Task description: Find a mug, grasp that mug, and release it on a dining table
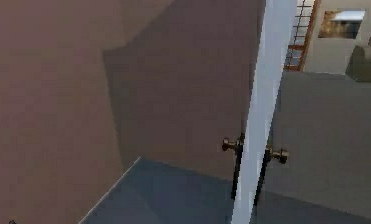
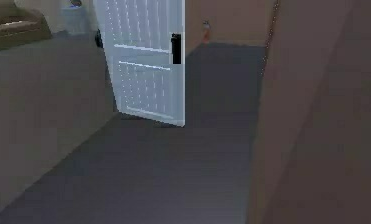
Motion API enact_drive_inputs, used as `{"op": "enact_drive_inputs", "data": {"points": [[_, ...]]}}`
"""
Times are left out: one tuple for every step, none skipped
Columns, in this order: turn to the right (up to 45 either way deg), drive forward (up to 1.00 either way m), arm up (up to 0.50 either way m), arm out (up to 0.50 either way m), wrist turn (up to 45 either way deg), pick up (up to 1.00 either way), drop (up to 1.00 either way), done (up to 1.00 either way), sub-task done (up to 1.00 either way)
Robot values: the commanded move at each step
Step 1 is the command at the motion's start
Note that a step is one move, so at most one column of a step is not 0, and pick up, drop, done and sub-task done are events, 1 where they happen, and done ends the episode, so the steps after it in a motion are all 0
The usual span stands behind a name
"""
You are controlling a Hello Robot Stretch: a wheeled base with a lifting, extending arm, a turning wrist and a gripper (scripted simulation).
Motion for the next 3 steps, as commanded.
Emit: {"op": "enact_drive_inputs", "data": {"points": [[45.0, 0.00, 0.00, 0.00, 0.0, 0.00, 0.00, 0.00, 0.00], [9.0, 0.00, 0.00, 0.00, 0.0, 0.00, 0.00, 0.00, 0.00], [0.0, 0.75, 0.00, 0.00, 0.0, 0.00, 0.00, 0.00, 0.00]]}}
